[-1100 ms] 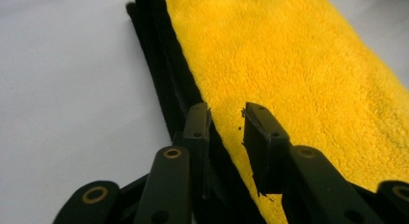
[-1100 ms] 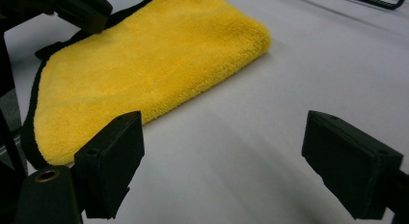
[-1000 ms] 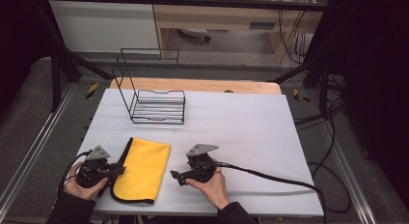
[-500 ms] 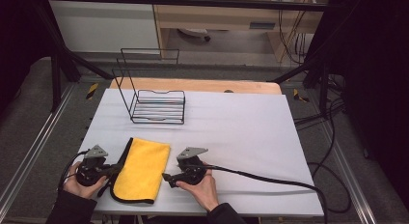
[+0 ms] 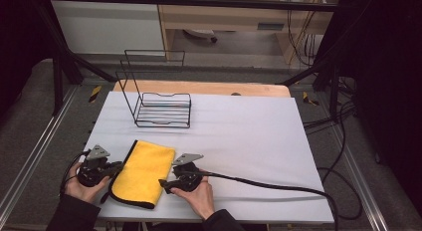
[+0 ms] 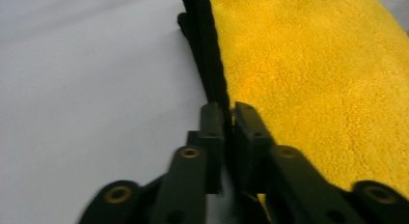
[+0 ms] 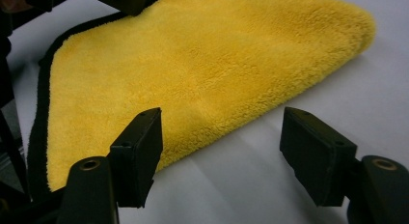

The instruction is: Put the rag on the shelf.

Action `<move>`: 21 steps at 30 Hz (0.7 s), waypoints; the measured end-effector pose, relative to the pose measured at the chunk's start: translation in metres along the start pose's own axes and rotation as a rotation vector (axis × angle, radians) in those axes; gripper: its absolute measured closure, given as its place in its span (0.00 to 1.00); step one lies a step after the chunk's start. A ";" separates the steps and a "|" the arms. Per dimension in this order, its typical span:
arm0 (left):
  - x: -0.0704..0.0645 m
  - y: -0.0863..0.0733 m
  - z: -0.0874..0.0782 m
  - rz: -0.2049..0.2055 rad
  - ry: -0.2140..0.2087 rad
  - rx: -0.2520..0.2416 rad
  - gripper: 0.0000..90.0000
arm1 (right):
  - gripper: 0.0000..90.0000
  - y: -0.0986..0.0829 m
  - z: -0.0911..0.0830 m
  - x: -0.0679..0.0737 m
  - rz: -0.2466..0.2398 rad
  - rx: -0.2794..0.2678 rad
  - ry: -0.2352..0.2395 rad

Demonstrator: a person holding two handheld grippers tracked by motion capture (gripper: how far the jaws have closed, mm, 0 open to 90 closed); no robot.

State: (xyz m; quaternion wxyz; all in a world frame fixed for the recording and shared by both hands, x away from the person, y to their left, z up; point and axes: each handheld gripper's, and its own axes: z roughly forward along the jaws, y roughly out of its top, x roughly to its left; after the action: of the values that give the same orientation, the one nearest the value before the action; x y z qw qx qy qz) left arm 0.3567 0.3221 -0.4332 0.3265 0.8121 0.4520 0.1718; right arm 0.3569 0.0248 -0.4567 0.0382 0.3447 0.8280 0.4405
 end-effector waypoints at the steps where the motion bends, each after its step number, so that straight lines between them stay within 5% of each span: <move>1: 0.001 -0.001 -0.001 -0.003 -0.001 -0.003 0.78 | 0.39 0.000 0.003 0.002 -0.002 0.000 -0.002; 8: 0.002 0.000 -0.003 -0.036 -0.002 -0.040 0.53 | 0.53 0.002 0.012 0.012 0.038 -0.003 -0.026; 11: 0.001 0.001 -0.003 -0.038 -0.012 -0.049 0.41 | 0.68 0.002 0.015 0.016 0.040 -0.002 -0.050; 17: 0.000 0.002 0.000 -0.049 -0.038 -0.054 0.30 | 0.91 0.003 0.014 0.015 0.085 0.013 -0.022; 21: -0.001 0.001 -0.001 -0.052 -0.051 -0.056 0.30 | 0.95 0.004 0.013 0.015 0.091 0.010 -0.019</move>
State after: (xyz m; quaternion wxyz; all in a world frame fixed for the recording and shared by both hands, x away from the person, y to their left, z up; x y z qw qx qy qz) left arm 0.3559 0.3215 -0.4317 0.3650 0.7947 0.4595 0.1552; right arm 0.3521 0.0443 -0.4577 0.0243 0.3862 0.8133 0.4344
